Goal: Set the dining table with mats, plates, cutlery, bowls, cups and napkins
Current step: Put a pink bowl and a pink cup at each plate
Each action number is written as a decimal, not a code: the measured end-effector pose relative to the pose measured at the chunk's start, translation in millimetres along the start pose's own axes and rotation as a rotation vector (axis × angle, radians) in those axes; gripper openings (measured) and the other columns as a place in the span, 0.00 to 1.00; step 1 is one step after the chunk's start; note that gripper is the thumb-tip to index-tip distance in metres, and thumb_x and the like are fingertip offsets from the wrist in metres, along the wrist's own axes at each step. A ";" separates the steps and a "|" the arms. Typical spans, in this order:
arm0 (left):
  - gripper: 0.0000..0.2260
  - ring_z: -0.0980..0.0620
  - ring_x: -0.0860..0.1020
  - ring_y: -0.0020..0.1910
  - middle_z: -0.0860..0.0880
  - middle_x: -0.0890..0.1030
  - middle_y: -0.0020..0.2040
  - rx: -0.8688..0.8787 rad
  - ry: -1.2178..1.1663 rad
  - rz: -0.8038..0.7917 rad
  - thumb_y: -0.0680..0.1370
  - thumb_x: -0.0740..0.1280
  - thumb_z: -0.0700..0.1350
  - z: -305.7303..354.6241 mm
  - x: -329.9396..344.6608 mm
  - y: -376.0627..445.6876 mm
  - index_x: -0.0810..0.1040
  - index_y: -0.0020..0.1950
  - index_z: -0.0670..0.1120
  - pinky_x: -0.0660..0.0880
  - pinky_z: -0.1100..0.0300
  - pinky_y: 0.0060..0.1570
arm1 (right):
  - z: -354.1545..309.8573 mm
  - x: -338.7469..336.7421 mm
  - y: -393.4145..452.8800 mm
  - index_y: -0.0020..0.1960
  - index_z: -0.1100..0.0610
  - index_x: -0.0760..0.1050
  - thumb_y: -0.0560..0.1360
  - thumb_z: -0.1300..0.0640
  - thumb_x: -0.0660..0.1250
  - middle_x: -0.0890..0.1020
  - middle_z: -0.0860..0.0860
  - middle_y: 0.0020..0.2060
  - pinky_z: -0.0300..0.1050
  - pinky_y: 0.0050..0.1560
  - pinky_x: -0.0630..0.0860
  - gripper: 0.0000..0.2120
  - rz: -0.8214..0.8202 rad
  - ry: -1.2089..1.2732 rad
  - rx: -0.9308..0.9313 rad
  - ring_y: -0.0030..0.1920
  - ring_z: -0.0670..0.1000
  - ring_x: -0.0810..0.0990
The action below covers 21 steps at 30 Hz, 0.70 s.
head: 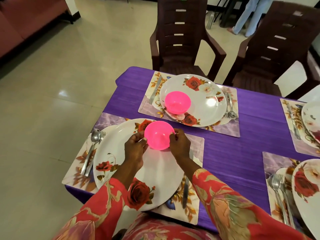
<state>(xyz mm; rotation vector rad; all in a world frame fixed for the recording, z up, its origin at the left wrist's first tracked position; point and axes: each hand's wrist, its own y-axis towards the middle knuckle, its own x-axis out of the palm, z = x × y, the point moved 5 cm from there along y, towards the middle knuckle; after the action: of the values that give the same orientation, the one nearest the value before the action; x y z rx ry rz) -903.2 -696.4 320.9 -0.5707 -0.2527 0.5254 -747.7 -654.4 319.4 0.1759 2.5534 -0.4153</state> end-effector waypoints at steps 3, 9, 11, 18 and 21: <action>0.14 0.44 0.76 0.60 0.44 0.78 0.61 0.001 0.018 0.006 0.77 0.64 0.33 0.3 1.0 3.7 0.76 0.61 0.43 0.75 0.50 0.57 | 0.7 -1.9 1.8 0.63 0.60 0.73 0.80 0.59 0.59 0.79 0.56 0.57 0.47 0.56 0.73 0.13 0.002 0.002 0.001 0.58 0.56 0.77; 0.15 0.44 0.76 0.59 0.44 0.79 0.60 0.015 0.046 0.007 0.77 0.65 0.33 0.4 1.6 5.7 0.77 0.61 0.44 0.75 0.48 0.59 | 0.8 -2.7 3.0 0.62 0.59 0.73 0.79 0.58 0.59 0.80 0.56 0.57 0.49 0.58 0.73 0.13 -0.021 0.004 0.013 0.58 0.56 0.77; 0.14 0.44 0.76 0.59 0.45 0.79 0.59 0.018 0.048 0.014 0.77 0.65 0.32 0.2 2.2 6.3 0.77 0.61 0.44 0.75 0.50 0.57 | 0.2 -3.9 4.1 0.63 0.59 0.73 0.79 0.57 0.61 0.79 0.56 0.57 0.52 0.59 0.74 0.14 -0.047 0.025 0.026 0.58 0.56 0.77; 0.10 0.44 0.77 0.57 0.43 0.79 0.56 0.211 0.098 0.224 0.77 0.67 0.37 15.5 1.1 -9.3 0.76 0.57 0.42 0.74 0.47 0.61 | 5.0 -27.7 0.3 0.57 0.62 0.75 0.79 0.55 0.61 0.81 0.56 0.52 0.43 0.50 0.73 0.12 0.020 0.097 -0.010 0.53 0.54 0.78; 0.07 0.46 0.77 0.51 0.44 0.79 0.54 0.301 0.087 0.184 0.77 0.66 0.38 20.3 17.4 -24.9 0.75 0.54 0.43 0.75 0.51 0.53 | 14.3 -46.4 -7.4 0.52 0.63 0.75 0.79 0.57 0.60 0.80 0.54 0.44 0.31 0.33 0.65 0.10 0.054 0.075 -0.043 0.44 0.50 0.75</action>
<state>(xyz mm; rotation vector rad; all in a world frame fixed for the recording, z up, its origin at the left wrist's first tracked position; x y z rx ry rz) -886.0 -695.8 353.1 -0.3235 -0.0356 0.7008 -703.0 -668.0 334.6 0.2476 2.6222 -0.3388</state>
